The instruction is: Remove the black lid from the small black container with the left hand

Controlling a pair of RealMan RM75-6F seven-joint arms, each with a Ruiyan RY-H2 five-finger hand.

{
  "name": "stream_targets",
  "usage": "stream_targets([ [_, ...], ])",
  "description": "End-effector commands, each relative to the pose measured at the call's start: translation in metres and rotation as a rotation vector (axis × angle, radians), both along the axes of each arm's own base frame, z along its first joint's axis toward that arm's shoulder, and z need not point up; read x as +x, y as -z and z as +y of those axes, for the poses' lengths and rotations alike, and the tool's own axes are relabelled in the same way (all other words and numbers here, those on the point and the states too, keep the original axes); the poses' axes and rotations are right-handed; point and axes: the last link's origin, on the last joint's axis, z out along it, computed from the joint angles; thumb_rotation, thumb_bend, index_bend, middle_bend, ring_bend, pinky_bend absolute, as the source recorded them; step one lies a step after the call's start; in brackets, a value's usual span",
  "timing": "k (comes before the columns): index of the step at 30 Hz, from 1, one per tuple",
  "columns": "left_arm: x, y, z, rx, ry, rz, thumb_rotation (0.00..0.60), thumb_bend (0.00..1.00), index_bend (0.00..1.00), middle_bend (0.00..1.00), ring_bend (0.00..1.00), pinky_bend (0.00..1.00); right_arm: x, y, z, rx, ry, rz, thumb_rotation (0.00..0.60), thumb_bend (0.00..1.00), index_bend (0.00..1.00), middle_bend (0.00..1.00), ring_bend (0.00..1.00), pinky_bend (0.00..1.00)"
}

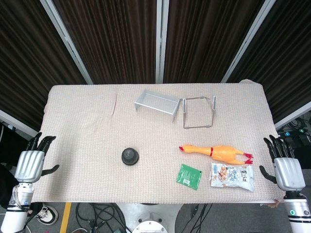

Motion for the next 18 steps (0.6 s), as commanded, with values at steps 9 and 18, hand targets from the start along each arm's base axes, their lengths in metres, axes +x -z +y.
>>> stream_targets([
  [9,0.002,0.004,-0.001,-0.019,0.007,-0.03,0.6,0.05,0.16,0.17,0.02,0.13,0.002,-0.004,-0.001,-0.002,0.005,-0.055,0.6,0.2,0.0,0.0,0.0,0.0],
  [18,0.007,0.013,0.001,-0.064,0.01,-0.084,0.6,0.04,0.16,0.17,0.02,0.13,0.007,-0.007,-0.005,-0.008,0.01,-0.089,0.6,0.19,0.0,0.0,0.0,0.0],
])
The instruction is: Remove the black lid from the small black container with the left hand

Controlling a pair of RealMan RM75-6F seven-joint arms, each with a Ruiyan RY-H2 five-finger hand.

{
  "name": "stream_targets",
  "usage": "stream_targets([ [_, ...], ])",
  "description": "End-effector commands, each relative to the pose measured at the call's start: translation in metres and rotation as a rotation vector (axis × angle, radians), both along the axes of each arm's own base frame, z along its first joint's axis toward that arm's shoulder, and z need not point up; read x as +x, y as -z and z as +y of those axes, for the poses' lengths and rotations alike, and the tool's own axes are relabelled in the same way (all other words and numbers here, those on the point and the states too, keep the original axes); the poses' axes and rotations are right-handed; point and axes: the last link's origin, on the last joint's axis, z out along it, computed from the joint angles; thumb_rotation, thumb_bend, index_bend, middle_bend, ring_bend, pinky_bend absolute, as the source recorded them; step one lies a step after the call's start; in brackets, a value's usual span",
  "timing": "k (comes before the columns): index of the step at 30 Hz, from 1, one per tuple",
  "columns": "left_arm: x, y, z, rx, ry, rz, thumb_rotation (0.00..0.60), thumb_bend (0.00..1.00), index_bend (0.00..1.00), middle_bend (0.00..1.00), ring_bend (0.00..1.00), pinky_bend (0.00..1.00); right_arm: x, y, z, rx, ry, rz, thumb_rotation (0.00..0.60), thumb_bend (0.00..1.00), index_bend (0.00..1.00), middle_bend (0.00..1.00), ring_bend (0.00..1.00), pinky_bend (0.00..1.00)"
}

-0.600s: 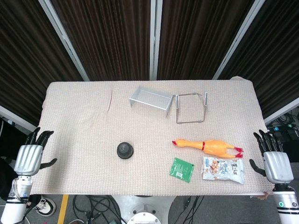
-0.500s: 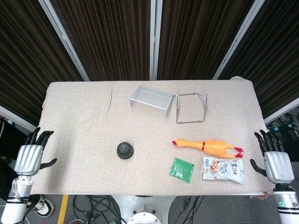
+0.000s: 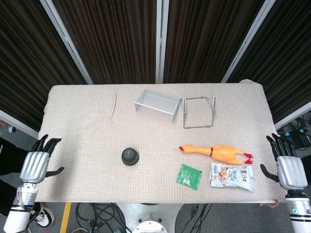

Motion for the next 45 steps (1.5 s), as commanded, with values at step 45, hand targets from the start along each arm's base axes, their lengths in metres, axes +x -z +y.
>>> stream_targets([
  [45,0.088,0.165,0.069,-0.431,0.137,-0.218,0.6,0.01,0.16,0.17,0.02,0.16,-0.019,-0.009,0.005,-0.029,0.044,-0.011,0.6,0.2,0.0,0.0,0.0,0.0],
])
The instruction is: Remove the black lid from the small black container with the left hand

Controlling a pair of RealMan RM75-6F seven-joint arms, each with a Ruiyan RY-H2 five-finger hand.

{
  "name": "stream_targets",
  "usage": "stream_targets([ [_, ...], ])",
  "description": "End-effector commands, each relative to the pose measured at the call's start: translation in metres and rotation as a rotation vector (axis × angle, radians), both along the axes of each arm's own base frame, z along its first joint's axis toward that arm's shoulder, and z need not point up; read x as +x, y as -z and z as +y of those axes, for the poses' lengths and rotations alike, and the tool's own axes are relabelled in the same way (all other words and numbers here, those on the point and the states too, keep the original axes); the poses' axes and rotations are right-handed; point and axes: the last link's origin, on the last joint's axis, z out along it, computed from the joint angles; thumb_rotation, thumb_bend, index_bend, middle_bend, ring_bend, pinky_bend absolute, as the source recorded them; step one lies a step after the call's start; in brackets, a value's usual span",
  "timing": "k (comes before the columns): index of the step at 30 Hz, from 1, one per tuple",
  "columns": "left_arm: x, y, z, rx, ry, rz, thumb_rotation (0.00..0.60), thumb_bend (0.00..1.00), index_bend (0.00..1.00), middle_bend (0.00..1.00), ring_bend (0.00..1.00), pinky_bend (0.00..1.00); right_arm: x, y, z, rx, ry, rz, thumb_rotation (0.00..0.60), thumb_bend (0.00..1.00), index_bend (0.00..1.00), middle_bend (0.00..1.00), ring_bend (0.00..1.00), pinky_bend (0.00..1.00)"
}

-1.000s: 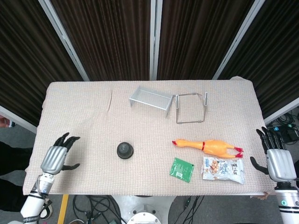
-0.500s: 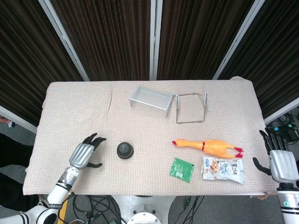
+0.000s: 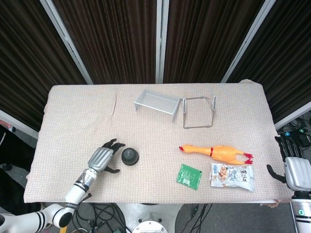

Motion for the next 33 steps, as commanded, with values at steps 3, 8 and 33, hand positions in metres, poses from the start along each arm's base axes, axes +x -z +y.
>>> stream_targets([
  [3,0.006,0.004,0.004,-0.009,0.005,-0.009,0.6,0.01,0.16,0.18,0.02,0.16,-0.002,0.001,0.0,0.004,0.006,-0.002,0.6,0.2,0.0,0.0,0.0,0.0],
  [8,0.008,0.007,0.009,-0.008,0.001,-0.017,0.6,0.01,0.16,0.18,0.02,0.16,-0.003,0.001,0.0,0.004,0.007,-0.003,0.6,0.2,0.0,0.0,0.0,0.0],
  [33,0.022,0.026,0.022,-0.043,-0.007,-0.023,0.6,0.04,0.16,0.24,0.02,0.16,-0.013,-0.001,0.0,-0.005,0.043,-0.004,0.6,0.2,0.0,0.0,0.0,0.0],
])
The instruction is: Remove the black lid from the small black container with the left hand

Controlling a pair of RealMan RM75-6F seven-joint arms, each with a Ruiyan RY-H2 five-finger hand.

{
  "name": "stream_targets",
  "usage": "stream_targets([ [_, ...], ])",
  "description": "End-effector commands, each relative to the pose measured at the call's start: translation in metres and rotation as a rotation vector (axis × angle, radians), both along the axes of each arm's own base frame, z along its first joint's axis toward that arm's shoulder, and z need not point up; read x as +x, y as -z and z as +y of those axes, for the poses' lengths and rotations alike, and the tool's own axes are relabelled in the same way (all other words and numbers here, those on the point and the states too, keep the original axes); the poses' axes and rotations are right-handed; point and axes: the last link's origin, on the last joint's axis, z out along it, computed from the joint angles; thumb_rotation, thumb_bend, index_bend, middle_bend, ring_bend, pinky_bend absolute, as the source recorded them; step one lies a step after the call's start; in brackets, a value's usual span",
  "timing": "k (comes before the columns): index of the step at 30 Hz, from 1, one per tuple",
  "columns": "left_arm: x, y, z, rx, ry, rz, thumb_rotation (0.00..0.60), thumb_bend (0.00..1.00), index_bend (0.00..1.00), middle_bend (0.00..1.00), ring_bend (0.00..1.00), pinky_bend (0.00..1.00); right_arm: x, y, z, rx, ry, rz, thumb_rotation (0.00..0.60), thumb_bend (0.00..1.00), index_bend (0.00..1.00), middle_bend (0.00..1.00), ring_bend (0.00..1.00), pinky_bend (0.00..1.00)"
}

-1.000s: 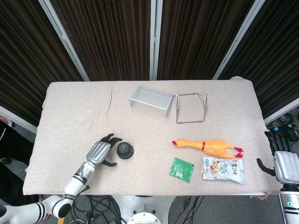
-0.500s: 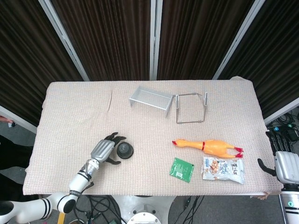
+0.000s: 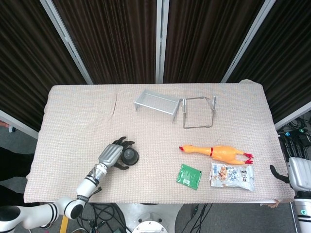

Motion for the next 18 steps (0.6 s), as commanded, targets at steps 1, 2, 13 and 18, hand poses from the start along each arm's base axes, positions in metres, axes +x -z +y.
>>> stream_targets([
  [1,0.0,0.0004,0.0004,0.001,-0.003,0.002,0.6,0.04,0.16,0.25,0.02,0.16,-0.0006,-0.0001,-0.0001,0.0,0.004,0.001,0.6,0.2,0.0,0.0,0.0,0.0],
  [2,0.0001,0.0003,0.0004,0.002,-0.006,0.0,0.6,0.05,0.16,0.26,0.02,0.16,-0.0008,-0.0001,-0.0001,0.0,0.005,0.002,0.6,0.2,0.0,0.0,0.0,0.0],
  [13,0.002,0.0001,-0.0015,0.018,0.009,0.005,0.6,0.06,0.16,0.27,0.04,0.18,-0.0021,0.0003,0.0003,0.003,0.02,0.004,0.6,0.2,0.0,0.0,0.0,0.0],
  [18,0.0034,0.0016,-0.0013,0.015,0.011,-0.001,0.6,0.06,0.16,0.27,0.04,0.18,-0.0032,0.0005,0.0008,0.006,0.024,0.004,0.6,0.2,0.0,0.0,0.0,0.0],
])
